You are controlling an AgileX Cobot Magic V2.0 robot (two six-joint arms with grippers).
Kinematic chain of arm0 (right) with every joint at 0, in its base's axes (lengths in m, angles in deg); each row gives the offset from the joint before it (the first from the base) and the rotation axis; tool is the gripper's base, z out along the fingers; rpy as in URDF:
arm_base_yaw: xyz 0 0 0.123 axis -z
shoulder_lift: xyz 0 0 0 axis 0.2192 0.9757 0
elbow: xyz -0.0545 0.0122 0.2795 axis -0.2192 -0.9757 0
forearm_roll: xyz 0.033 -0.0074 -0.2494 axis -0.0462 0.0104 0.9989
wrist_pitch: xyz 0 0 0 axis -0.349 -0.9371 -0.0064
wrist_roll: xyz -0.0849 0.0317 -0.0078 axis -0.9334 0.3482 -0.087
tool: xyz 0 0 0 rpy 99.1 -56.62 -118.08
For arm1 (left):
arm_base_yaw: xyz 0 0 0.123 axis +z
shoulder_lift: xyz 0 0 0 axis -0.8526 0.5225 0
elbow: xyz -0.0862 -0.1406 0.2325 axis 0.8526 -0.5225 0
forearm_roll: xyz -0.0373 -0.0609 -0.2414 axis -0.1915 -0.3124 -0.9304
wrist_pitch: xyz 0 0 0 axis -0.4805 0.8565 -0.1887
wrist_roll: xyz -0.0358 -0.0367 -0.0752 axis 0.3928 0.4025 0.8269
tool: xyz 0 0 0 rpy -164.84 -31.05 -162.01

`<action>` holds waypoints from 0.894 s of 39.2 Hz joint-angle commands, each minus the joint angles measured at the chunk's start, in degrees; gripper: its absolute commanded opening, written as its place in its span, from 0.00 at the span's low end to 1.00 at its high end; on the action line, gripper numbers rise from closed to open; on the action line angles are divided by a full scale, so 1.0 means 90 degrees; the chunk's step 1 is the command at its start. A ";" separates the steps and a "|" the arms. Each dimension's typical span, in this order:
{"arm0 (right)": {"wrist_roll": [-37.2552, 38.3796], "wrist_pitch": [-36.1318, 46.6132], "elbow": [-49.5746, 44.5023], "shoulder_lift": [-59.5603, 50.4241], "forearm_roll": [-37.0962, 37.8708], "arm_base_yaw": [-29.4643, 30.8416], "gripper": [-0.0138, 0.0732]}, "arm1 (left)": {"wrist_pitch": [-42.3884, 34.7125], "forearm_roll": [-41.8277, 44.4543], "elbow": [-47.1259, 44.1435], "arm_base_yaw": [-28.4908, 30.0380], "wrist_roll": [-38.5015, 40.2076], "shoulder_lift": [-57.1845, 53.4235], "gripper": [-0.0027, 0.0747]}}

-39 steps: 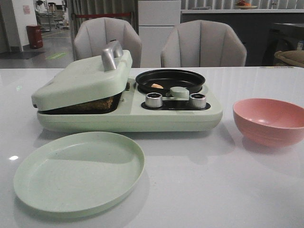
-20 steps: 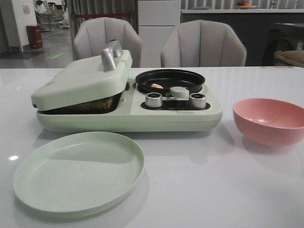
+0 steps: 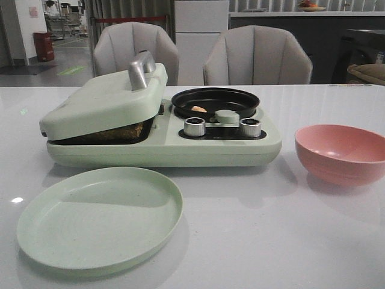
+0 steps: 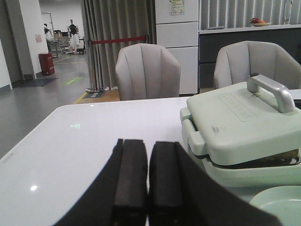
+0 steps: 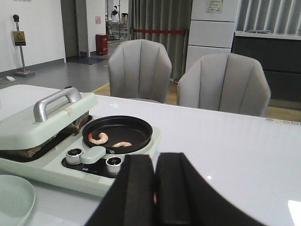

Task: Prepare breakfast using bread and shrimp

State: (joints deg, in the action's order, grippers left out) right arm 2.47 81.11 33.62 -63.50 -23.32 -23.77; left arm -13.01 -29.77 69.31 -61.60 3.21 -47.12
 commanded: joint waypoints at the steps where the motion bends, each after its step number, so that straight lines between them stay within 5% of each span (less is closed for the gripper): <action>1: -0.0055 0.0433 0.0182 0.0069 -0.0018 0.0005 0.34 | -0.0485 -0.0012 -0.0127 -0.0050 0.0074 -0.0113 0.18; 14: 0.0022 0.0488 0.0071 0.0043 0.0408 0.0005 0.34 | -0.0485 -0.0012 -0.0127 -0.0050 0.0074 -0.0113 0.18; 26: 0.3488 0.0461 0.0064 0.0009 0.3360 0.0852 0.34 | -0.0485 -0.0012 -0.0127 -0.0050 0.0074 -0.0113 0.18; 35: 0.3782 0.1011 -0.0323 0.0009 0.3616 0.0975 0.34 | -0.0485 -0.0012 -0.0127 -0.0050 0.0074 -0.0113 0.18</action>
State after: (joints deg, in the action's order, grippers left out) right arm 35.82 83.13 30.68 -63.89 7.78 -15.31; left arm -13.01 -29.77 69.31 -61.60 3.21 -47.12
